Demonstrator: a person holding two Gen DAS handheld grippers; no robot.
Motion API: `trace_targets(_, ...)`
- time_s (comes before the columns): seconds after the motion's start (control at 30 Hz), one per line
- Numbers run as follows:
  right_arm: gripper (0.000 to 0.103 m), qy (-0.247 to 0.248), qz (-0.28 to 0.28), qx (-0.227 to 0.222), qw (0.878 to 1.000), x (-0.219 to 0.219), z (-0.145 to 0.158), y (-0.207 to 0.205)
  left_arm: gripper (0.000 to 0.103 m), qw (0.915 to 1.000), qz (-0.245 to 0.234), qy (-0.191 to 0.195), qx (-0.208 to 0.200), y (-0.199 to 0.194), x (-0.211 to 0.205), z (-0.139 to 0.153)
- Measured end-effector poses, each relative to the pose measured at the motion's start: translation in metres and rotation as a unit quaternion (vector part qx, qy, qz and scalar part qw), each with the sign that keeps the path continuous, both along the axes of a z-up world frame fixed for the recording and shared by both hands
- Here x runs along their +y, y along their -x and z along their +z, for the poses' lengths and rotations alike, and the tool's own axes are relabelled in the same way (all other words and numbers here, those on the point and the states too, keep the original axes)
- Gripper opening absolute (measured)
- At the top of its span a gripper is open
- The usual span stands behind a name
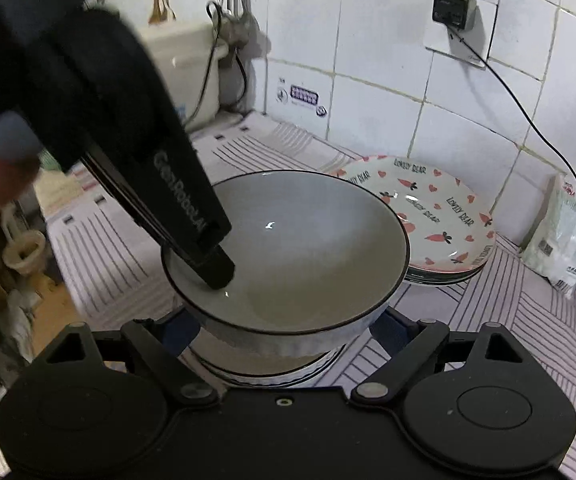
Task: Organize plates and bowls
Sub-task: 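Carry the small white bowl with both grippers over the nested white bowls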
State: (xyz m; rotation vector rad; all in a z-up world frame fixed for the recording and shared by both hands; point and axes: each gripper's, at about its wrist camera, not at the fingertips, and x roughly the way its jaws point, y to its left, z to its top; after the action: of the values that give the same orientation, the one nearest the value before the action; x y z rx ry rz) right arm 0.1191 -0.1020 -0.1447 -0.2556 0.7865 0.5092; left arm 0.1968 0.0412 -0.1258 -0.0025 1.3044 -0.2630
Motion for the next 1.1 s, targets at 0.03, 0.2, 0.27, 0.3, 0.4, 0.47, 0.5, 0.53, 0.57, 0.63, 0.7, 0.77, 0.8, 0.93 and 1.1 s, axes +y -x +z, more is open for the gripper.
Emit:
trace_targets(0.03, 0.093, 0.004, 0.0, 0.0, 1.0, 0.001, 0.0, -0.001, 0.015, 1.0, -0.002, -0.006, 0.0, 0.0, -0.001, 0.0)
trace_targets(0.2, 0.093, 0.017, 0.012, 0.016, 1.0, 0.004, -0.001, -0.003, 0.015, 0.9998, 0.0, -0.017, 0.013, -0.001, -0.002, -0.01)
trace_targets(0.27, 0.093, 0.026, 0.013, 0.023, 0.999, 0.005, -0.002, -0.005, 0.015, 0.9998, 0.0, -0.018, 0.012, -0.001, -0.003, -0.012)
trace_targets(0.3, 0.093, 0.032, 0.011, 0.022, 0.999, 0.006, -0.003, -0.005, 0.015, 0.9998, 0.002, -0.018, 0.012, -0.002, -0.003, -0.012)
trace_targets(0.4, 0.093, 0.044, 0.011, 0.02, 0.999, 0.007, -0.003, -0.006, 0.016, 0.9997, 0.004, -0.025, 0.003, -0.002, -0.004, -0.012)
trace_targets(0.47, 0.093, 0.05, 0.015, 0.03, 0.998, 0.009, -0.002, -0.009, 0.016, 0.9994, 0.003, -0.033, -0.007, -0.001, -0.004, -0.012)
trace_targets(0.5, 0.092, 0.052, 0.017, 0.037, 0.998, 0.01, 0.001, -0.011, 0.016, 0.9993, 0.003, -0.035, -0.011, 0.0, -0.004, -0.012)
trace_targets(0.53, 0.093, 0.053, 0.019, 0.043, 0.997, 0.011, 0.003, -0.012, 0.016, 0.9993, 0.004, -0.034, -0.013, 0.0, -0.004, -0.013)
trace_targets(0.57, 0.093, 0.052, 0.021, 0.051, 0.997, 0.01, 0.005, -0.014, 0.016, 0.9993, 0.006, -0.034, -0.016, 0.001, -0.004, -0.013)
trace_targets(0.63, 0.093, 0.046, 0.025, 0.064, 0.997, 0.007, 0.008, -0.016, 0.016, 0.999, 0.005, -0.038, -0.023, 0.003, -0.006, -0.013)
trace_targets(0.7, 0.093, 0.036, 0.028, 0.072, 0.996, 0.003, 0.008, -0.017, 0.016, 0.9986, 0.007, -0.043, -0.028, 0.006, -0.008, -0.013)
trace_targets(0.77, 0.093, 0.031, 0.028, 0.075, 0.996, 0.001, 0.009, -0.015, 0.016, 0.9986, 0.014, -0.043, -0.027, 0.008, -0.007, -0.013)
trace_targets(0.8, 0.093, 0.032, 0.028, 0.074, 0.996, 0.001, 0.009, -0.013, 0.016, 0.9985, 0.018, -0.043, -0.027, 0.01, -0.007, -0.013)
trace_targets(0.93, 0.093, 0.024, 0.023, 0.067, 0.997, -0.001, 0.009, -0.006, 0.015, 0.997, 0.021, -0.063, -0.04, 0.015, -0.013, -0.011)
trace_targets(1.1, 0.093, 0.005, -0.005, 0.061, 0.998, -0.006, 0.007, 0.003, 0.016, 0.9921, 0.016, -0.105, -0.066, 0.022, -0.026, -0.009)
